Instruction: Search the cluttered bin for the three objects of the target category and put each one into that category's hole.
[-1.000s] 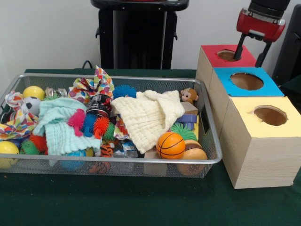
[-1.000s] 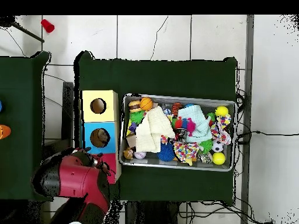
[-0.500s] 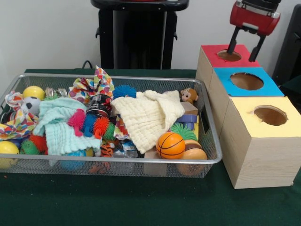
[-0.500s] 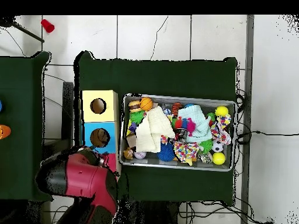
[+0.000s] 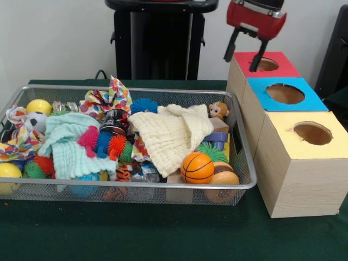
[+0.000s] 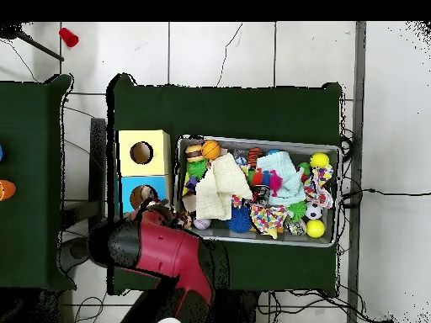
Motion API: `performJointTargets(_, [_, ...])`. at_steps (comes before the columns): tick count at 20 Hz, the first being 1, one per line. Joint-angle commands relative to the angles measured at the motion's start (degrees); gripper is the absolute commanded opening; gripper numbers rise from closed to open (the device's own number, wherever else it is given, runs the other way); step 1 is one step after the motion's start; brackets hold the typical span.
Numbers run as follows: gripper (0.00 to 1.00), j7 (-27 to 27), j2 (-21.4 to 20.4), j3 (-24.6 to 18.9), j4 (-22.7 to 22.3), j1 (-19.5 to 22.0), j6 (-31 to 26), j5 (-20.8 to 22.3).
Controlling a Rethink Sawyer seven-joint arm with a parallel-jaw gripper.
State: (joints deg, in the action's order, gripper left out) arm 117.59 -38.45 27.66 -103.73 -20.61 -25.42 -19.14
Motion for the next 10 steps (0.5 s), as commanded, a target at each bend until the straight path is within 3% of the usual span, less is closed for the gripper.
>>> performJointTargets(1, [1.00, -1.66, -0.40, -7.47, -3.25, 6.98, 2.33, 5.97])
performJointTargets(6, [1.00, -0.56, 0.09, -9.71, -5.27, 10.95, 9.66, 9.72])
performJointTargets(10, [1.00, 0.10, 0.06, -14.16, -6.72, 16.27, 15.41, 12.38])
